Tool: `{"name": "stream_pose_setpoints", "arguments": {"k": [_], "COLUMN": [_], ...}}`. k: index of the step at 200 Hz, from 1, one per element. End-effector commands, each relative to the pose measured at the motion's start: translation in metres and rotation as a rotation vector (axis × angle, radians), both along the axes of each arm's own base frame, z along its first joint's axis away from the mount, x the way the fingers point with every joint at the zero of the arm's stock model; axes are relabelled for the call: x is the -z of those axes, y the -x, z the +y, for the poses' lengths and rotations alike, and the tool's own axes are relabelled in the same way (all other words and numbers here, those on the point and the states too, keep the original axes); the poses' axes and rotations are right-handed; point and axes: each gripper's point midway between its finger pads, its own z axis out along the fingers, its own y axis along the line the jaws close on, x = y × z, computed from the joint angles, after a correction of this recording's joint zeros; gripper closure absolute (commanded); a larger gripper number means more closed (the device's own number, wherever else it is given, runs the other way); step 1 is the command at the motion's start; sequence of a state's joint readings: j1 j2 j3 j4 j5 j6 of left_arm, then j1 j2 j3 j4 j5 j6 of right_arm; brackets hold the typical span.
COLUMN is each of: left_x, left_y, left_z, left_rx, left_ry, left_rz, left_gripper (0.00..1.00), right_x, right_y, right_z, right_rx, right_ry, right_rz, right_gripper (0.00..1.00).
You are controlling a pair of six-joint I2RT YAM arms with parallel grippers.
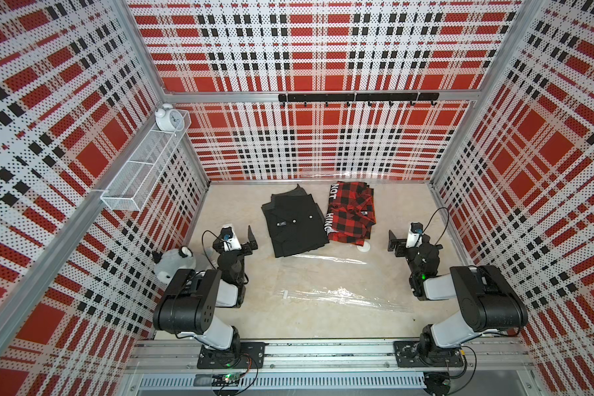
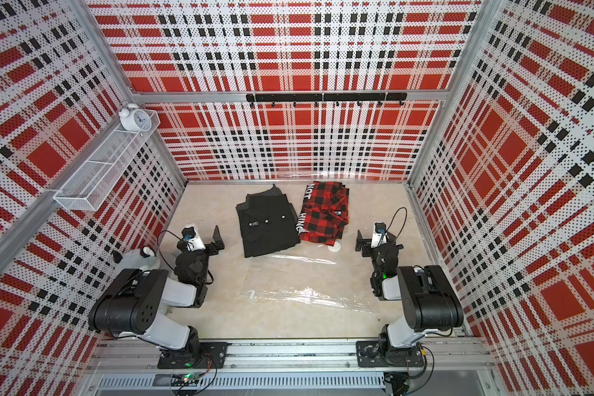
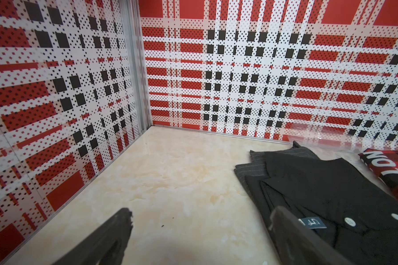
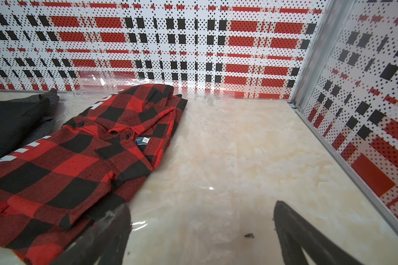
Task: Place the folded shirt into the vacuum bag
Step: Move the vacuum bag to the center of the board.
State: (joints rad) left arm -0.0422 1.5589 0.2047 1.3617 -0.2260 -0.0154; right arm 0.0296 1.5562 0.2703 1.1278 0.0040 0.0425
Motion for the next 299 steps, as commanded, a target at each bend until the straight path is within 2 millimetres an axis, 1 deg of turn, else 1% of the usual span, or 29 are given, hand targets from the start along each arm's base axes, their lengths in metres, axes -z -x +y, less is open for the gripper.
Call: {"name": "stream_pose_setpoints", "arguments": {"k": [1, 12, 28, 53, 56, 68, 82, 101, 102, 103, 104, 106, 107, 109, 112, 121, 136, 144, 158, 170, 187, 202, 212, 222, 232, 256, 281, 293, 299], "left_x": [-0.013, -0.023, -0.035, -0.060, -0.064, -0.080, -0.098, -0.121, -0.123, -0.125, -0.126, -0.129, -0.130, -0.133, -0.137, -0.150, -0.171, -0.179, -0.184, -0.179, -0.168, -0.149, -0.140, -0.136, -0.123, -0.090, -0.050, -0.035, -0.034], "left_y": [0.010, 0.020, 0.032, 0.053, 0.056, 0.067, 0.074, 0.083, 0.084, 0.084, 0.084, 0.085, 0.086, 0.086, 0.088, 0.091, 0.095, 0.095, 0.090, 0.082, 0.071, 0.063, 0.055, 0.043, 0.026, -0.010, -0.036, -0.046, -0.052], "left_z": [-0.001, 0.004, 0.004, -0.014, -0.022, -0.034, -0.042, -0.056, -0.058, -0.059, -0.060, -0.063, -0.064, -0.068, -0.073, -0.091, -0.121, -0.131, -0.144, -0.148, -0.133, -0.114, -0.113, -0.117, -0.122, -0.138, -0.153, -0.160, -0.167], "left_rx": [-0.034, -0.077, -0.115, -0.108, -0.083, -0.057, -0.041, -0.011, -0.005, -0.001, 0.004, 0.014, 0.020, 0.033, 0.056, 0.144, 0.301, 0.361, 0.427, 0.430, 0.354, 0.284, 0.310, 0.367, 0.386, 0.377, 0.354, 0.319, 0.306], "left_ry": [-0.020, -0.016, -0.030, -0.103, -0.108, -0.114, -0.082, -0.014, -0.009, -0.006, -0.003, 0.006, 0.009, 0.016, 0.025, 0.051, 0.105, 0.141, 0.169, 0.163, 0.239, 0.360, 0.400, 0.440, 0.446, 0.410, 0.390, 0.345, 0.316], "left_rz": [-0.051, -0.089, -0.117, -0.184, -0.201, -0.257, -0.313, -0.371, -0.375, -0.379, -0.381, -0.388, -0.391, -0.397, -0.406, -0.427, -0.440, -0.428, -0.373, -0.294, -0.232, -0.200, -0.175, -0.140, -0.061, 0.126, 0.285, 0.356, 0.376], "left_gripper": [0.02, 0.02, 0.02, 0.02, 0.02, 0.02, 0.02, 0.02, 0.02, 0.02, 0.02, 0.02, 0.02, 0.02, 0.02, 0.02, 0.02, 0.02, 0.02, 0.02, 0.02, 0.02, 0.02, 0.02, 0.02, 0.02, 0.02, 0.02, 0.02], "right_x": [-0.008, -0.011, -0.027, -0.050, -0.054, -0.076, -0.102, -0.130, -0.140, -0.140, -0.152, -0.152, -0.162, -0.149, -0.148, -0.160, -0.171, -0.174, -0.178, -0.175, -0.168, -0.161, -0.154, -0.146, -0.136, -0.105, -0.084, -0.073, -0.067], "right_y": [-0.006, -0.002, 0.006, 0.015, 0.016, 0.028, 0.043, 0.052, 0.054, 0.054, 0.057, 0.057, 0.059, 0.055, 0.054, 0.055, 0.055, 0.055, 0.052, 0.050, 0.045, 0.038, 0.031, 0.025, 0.019, 0.002, -0.010, -0.016, -0.020], "right_z": [-0.003, -0.004, -0.007, -0.009, -0.008, -0.003, 0.001, 0.008, 0.008, 0.008, 0.008, 0.008, 0.008, 0.009, 0.010, 0.013, 0.016, 0.019, 0.022, 0.029, 0.048, 0.062, 0.071, 0.077, 0.082, 0.080, 0.084, 0.088, 0.090], "right_rx": [0.008, 0.012, 0.052, 0.078, 0.078, 0.070, 0.068, 0.025, 0.021, 0.021, 0.019, 0.019, 0.018, 0.017, 0.012, 0.001, -0.002, -0.014, -0.028, -0.061, -0.177, -0.259, -0.298, -0.329, -0.344, -0.296, -0.284, -0.269, -0.262], "right_ry": [0.005, 0.011, 0.022, 0.030, 0.031, 0.031, -0.027, -0.149, -0.153, -0.153, -0.157, -0.157, -0.161, -0.207, -0.228, -0.260, -0.291, -0.282, -0.290, -0.315, -0.374, -0.411, -0.425, -0.433, -0.443, -0.451, -0.457, -0.441, -0.431], "right_rz": [-0.030, -0.049, -0.087, -0.112, -0.124, -0.210, -0.305, -0.329, -0.357, -0.357, -0.393, -0.393, -0.419, -0.347, -0.318, -0.282, -0.173, -0.125, -0.093, -0.059, -0.021, 0.034, 0.085, 0.128, 0.169, 0.280, 0.343, 0.399, 0.435], "right_gripper": [0.00, 0.00, 0.00, 0.00, 0.00, 0.00, 0.00, 0.00, 0.00, 0.00, 0.00, 0.00, 0.00, 0.00, 0.00, 0.00, 0.00, 0.00, 0.00, 0.00, 0.00, 0.00, 0.00, 0.00, 0.00, 0.00, 0.00, 0.00, 0.00]}}
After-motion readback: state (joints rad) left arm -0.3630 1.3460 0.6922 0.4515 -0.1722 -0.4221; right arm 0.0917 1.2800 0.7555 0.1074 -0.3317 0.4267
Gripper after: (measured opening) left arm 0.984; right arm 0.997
